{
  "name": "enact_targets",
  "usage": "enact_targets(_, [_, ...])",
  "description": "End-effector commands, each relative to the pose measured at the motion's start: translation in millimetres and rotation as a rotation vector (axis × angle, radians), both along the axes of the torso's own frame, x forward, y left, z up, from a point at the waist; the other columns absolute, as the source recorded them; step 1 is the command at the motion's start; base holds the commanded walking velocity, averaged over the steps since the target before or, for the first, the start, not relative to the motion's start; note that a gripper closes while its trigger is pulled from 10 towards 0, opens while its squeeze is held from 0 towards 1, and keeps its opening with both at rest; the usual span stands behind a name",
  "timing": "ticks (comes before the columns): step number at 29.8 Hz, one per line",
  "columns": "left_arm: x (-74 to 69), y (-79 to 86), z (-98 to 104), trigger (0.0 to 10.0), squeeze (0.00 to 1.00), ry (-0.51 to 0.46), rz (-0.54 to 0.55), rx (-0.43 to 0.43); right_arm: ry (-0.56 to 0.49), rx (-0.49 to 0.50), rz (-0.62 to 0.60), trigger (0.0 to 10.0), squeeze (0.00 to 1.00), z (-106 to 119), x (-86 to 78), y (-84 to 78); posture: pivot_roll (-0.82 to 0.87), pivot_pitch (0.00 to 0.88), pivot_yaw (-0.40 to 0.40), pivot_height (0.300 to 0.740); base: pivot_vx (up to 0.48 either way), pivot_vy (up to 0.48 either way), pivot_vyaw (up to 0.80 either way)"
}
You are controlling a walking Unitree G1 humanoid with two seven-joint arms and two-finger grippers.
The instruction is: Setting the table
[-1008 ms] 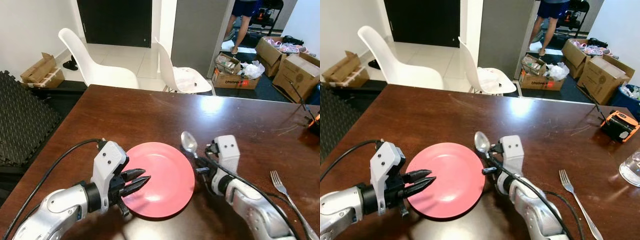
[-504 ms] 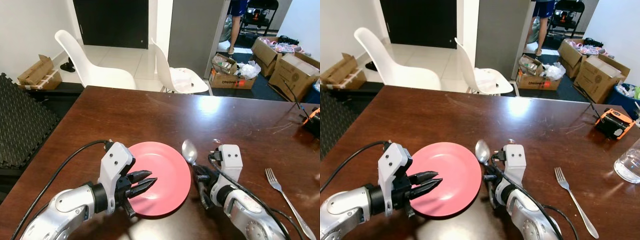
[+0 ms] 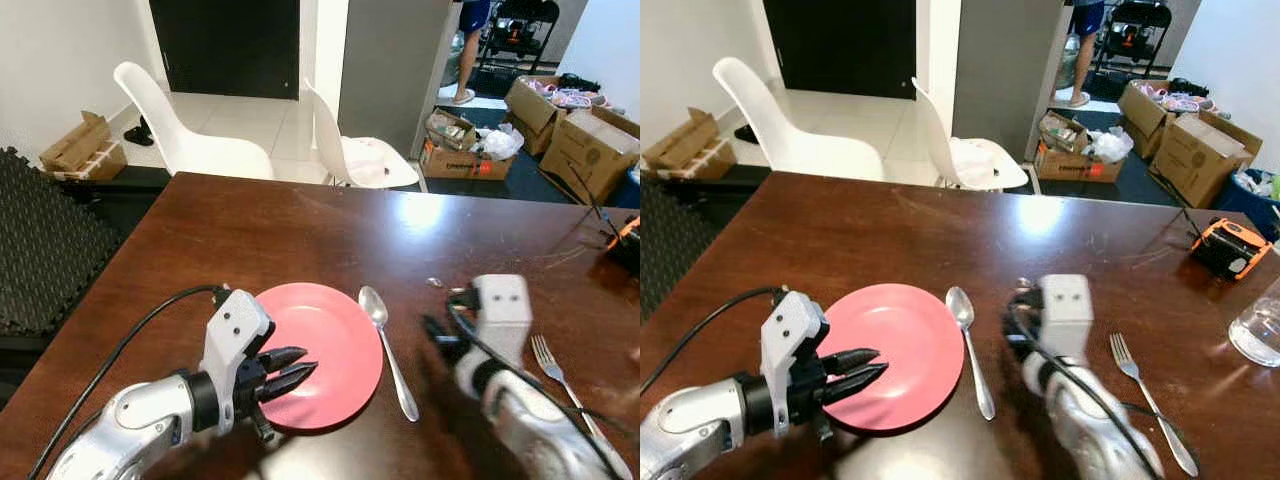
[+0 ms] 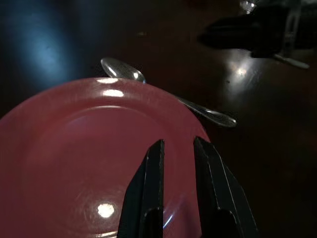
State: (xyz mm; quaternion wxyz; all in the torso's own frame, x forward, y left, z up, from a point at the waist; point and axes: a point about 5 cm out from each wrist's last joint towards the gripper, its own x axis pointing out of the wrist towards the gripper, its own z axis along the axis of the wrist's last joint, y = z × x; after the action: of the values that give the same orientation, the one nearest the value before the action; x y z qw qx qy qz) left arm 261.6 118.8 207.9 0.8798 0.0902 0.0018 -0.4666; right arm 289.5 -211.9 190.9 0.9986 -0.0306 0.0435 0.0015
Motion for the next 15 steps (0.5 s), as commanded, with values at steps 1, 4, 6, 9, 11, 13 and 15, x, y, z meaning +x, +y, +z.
enact_targets(1, [-1.4,1.9,-6.5,10.0,0.0,0.016,0.006,0.007,0.065,-0.016,-0.063,10.0,0.0,-12.7,-13.3,-19.6,-0.04,0.24,0.078,0.74,0.0,0.0,0.0])
enact_targets(4, [-0.5,4.6,-7.5,10.0,0.0,0.021,0.018,0.009,0.105,-0.013,-0.087,10.0,0.0,-21.8,-22.9,-32.4,-0.05,0.241,0.086,0.74,0.0,0.0,0.0])
enact_targets(6, [3.5,9.9,-9.0,10.0,0.0,0.028,0.051,0.013,0.123,-0.029,-0.104,10.0,0.0,-29.3,-30.4,-48.2,-0.05,0.242,0.099,0.74,0.0,0.0,0.0])
enact_targets(9, [10.1,16.7,-11.8,10.0,0.0,0.031,0.104,0.026,0.125,-0.064,-0.153,10.0,0.0,-31.8,-30.1,-64.3,-0.05,0.243,0.109,0.74,0.0,0.0,0.0])
enact_targets(11, [13.7,21.1,-13.3,10.0,0.0,0.032,0.136,0.034,0.114,-0.095,-0.191,10.0,0.0,-30.2,-27.0,-74.0,-0.04,0.245,0.116,0.74,0.0,0.0,0.0])
enact_targets(13, [14.6,22.5,-13.6,10.0,0.0,0.032,0.145,0.037,0.11,-0.104,-0.201,10.0,0.0,-29.4,-26.1,-77.1,-0.04,0.245,0.116,0.74,0.0,0.0,0.0])
enact_targets(15, [15.6,26.1,-14.2,10.0,0.0,0.035,0.162,0.041,0.089,-0.116,-0.217,10.0,0.0,-26.1,-23.5,-84.2,-0.03,0.25,0.127,0.74,0.0,0.0,0.0])
